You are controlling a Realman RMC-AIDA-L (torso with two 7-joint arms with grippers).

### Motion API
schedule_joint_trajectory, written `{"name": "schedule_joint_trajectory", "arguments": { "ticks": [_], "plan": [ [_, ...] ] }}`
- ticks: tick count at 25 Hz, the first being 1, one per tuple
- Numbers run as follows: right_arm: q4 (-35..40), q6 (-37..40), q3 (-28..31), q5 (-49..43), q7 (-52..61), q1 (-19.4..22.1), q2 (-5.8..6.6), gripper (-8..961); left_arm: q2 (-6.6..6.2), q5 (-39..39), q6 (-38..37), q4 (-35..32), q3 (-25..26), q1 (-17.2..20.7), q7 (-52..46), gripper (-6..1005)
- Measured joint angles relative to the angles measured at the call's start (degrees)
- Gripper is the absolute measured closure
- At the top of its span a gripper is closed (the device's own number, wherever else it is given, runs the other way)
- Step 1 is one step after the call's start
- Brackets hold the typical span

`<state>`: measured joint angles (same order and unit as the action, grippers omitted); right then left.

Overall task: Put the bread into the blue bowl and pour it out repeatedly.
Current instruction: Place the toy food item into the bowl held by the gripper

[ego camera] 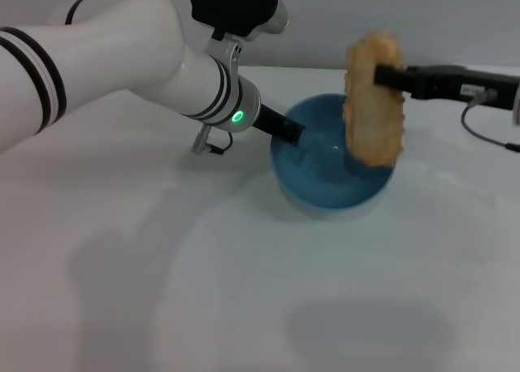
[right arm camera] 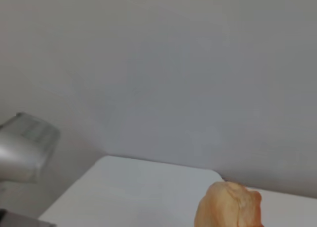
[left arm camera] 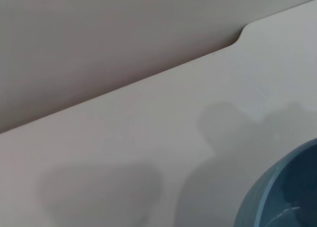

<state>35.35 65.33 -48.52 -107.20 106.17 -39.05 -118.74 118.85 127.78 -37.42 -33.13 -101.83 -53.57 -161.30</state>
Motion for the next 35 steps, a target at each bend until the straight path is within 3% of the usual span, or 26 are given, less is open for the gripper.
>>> {"name": "schedule_joint_trajectory", "arguments": {
  "ticks": [13,18,26,31,35],
  "plan": [
    [-9.28,-3.00,0.01,4.59,-10.35,-2.90,-0.11,811,-0.03,-1.80,0.60,-0.27,-1.30,0.30,0.03,1001],
    [-9.87,-2.87,0.04,4.63,-10.50,-2.98,-0.10,701,-0.02,-2.36,0.80,-0.27,-1.34,0.80,0.03,1000],
    [-10.16,-2.28,-0.03,4.64,-10.56,-2.58,-0.09,693,-0.02,-2.46,1.30,-0.26,-1.35,0.96,0.03,1000],
    [-10.83,-1.85,-1.58,4.58,-10.59,-2.62,-0.06,528,-0.02,-2.46,1.41,-0.18,-1.35,1.09,0.03,1000],
    [-10.70,-1.62,-1.34,4.54,-10.57,-2.17,-0.03,509,-0.02,-2.45,1.46,-0.15,-1.35,1.10,0.03,1000]
  ]
}}
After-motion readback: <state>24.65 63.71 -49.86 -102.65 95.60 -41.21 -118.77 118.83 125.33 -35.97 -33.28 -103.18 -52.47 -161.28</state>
